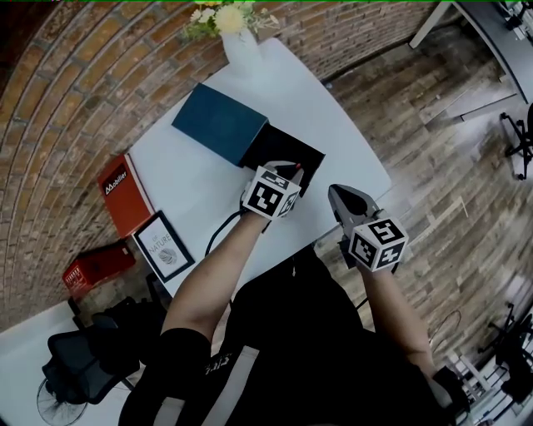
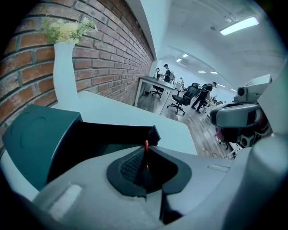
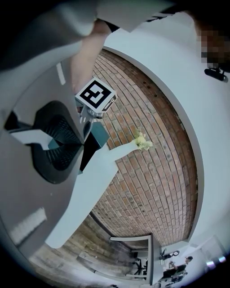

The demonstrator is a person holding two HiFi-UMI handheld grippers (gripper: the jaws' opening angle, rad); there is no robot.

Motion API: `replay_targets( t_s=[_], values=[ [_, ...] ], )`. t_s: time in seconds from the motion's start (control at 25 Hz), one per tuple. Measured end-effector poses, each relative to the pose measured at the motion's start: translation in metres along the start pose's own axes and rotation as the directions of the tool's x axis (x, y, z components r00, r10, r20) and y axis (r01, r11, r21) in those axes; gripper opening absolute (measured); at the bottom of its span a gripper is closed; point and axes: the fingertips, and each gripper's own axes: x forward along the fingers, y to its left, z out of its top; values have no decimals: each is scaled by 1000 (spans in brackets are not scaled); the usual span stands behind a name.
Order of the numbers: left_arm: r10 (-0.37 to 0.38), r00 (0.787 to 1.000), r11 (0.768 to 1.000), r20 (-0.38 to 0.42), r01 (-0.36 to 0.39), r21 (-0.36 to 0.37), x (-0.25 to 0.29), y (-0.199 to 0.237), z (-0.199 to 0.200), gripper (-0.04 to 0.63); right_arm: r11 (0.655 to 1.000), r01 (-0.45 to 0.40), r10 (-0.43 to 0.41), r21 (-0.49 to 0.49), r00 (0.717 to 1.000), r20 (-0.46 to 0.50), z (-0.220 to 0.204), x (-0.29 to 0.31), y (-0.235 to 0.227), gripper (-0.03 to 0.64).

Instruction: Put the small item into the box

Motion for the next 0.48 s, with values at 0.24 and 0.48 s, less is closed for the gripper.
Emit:
replay_targets(
  t_s=[0.24,0.48],
  values=[
    [25,1000,999,-13,-25,33,-1,4,-2,31,1000,-6,6,-3,1000,4,3,1,3,2],
    [83,996,993,-12,-82,90,-6,14,-2,38,1000,-3,3,8,1000,-1,1,-1,3,2]
  ],
)
